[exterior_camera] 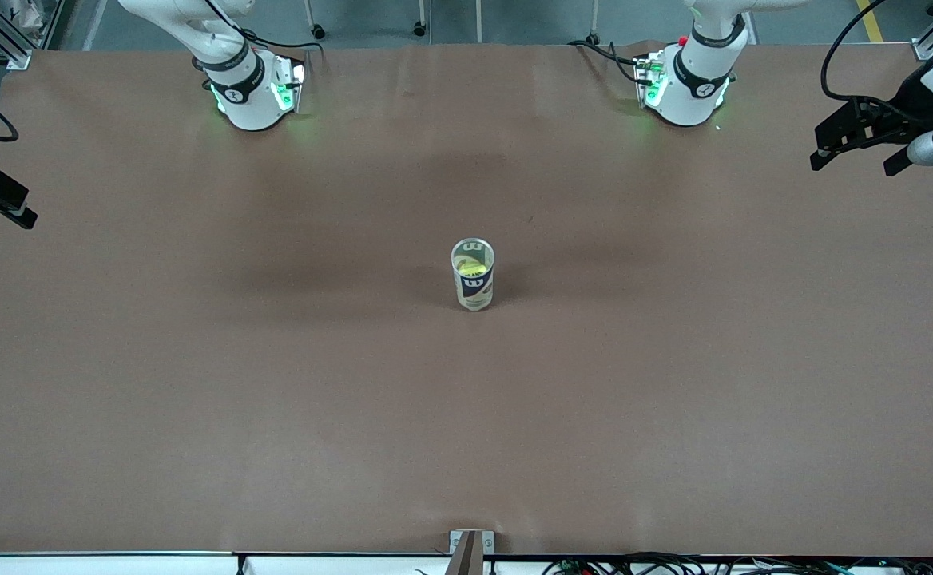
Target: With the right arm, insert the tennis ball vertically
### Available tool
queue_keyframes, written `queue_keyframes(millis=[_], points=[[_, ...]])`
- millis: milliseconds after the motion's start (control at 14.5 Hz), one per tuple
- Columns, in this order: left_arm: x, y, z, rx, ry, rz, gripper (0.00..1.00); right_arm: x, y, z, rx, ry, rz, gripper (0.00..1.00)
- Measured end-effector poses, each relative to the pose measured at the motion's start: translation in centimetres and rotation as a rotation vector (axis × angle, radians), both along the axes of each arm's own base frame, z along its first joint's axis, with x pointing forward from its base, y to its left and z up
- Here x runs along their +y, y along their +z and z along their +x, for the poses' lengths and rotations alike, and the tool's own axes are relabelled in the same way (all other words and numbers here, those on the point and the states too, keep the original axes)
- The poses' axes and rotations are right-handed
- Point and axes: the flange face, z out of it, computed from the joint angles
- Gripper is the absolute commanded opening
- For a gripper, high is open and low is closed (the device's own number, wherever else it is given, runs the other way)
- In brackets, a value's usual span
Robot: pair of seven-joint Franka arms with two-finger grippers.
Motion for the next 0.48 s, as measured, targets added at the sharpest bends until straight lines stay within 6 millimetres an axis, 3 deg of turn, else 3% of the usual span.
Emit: queue_keyframes(millis=[482], points=[[-1.2, 0.6, -0.5, -0.02, 0.012, 0.055, 1.0, 0.0, 0.0, 0.0, 0.0, 0.0, 0.0, 1.0]])
